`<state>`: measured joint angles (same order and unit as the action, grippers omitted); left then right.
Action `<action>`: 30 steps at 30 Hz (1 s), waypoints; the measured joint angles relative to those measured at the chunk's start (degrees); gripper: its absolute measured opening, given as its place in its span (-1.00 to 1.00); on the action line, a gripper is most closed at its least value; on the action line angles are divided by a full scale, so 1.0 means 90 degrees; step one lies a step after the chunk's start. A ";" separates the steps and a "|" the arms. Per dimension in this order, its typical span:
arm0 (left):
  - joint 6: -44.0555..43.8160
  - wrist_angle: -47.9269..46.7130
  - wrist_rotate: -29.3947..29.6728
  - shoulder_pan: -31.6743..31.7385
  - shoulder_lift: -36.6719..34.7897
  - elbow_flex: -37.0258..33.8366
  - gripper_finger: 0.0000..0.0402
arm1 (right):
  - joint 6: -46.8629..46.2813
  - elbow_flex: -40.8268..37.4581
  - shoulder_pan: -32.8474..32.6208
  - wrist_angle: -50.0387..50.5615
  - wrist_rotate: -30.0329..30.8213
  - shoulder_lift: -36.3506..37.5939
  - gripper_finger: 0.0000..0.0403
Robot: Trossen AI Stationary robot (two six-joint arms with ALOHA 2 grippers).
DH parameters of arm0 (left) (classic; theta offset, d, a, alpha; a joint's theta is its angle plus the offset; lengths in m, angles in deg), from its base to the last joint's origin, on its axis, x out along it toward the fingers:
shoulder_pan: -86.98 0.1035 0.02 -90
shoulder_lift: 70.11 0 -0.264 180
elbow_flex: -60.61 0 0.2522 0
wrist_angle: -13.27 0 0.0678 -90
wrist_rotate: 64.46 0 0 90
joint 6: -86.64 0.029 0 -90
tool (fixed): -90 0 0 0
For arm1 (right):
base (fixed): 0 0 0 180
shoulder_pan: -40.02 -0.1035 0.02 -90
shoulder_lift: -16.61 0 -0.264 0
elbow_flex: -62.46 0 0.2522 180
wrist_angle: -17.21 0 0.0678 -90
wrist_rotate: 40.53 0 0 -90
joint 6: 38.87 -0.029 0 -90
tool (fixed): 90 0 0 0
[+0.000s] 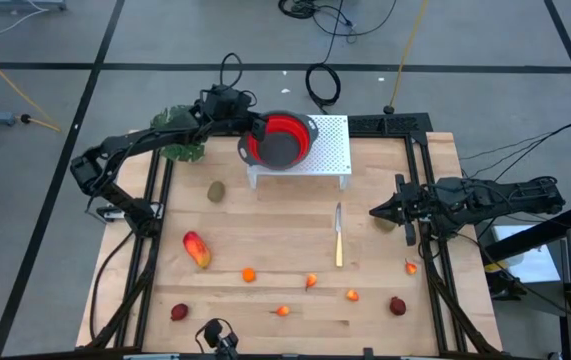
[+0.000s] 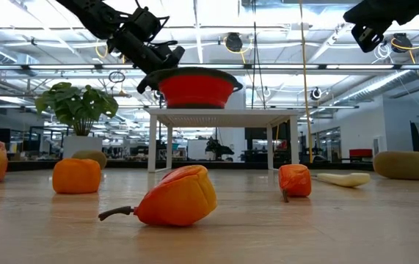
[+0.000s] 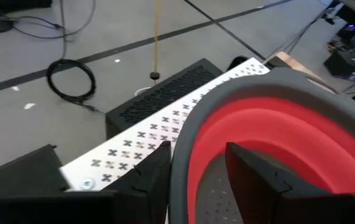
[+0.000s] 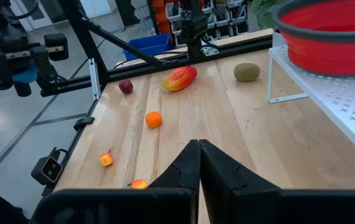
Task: Pick & Place Fruit
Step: Put the red strainer bowl on the shelf, then put the orange mango into the red strainer bowl on the shelf
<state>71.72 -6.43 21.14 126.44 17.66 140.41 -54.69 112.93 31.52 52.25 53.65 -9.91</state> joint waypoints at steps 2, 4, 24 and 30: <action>0.0027 0.0005 0.0094 0.0000 -0.0001 0.0000 -0.21 | 0.0000 0.0000 -0.0002 0.0000 0.0000 -0.0002 -1.00; 0.0029 0.0007 0.0226 0.0000 0.0002 0.0000 -0.19 | 0.0000 0.0000 -0.0001 0.0000 0.0000 0.0000 -1.00; 0.0143 0.0280 0.0474 0.0197 -0.0892 0.0005 -0.25 | 0.0000 0.0000 0.0000 0.0005 0.0000 0.0000 -1.00; 0.0026 -0.0164 -0.0047 -0.0100 -0.1480 0.0007 -0.37 | 0.0002 0.0000 -0.0002 0.0005 0.0000 -0.0001 -1.00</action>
<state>71.95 -7.91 20.71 125.55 4.34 140.48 -54.67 112.93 31.50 52.29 53.65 -9.92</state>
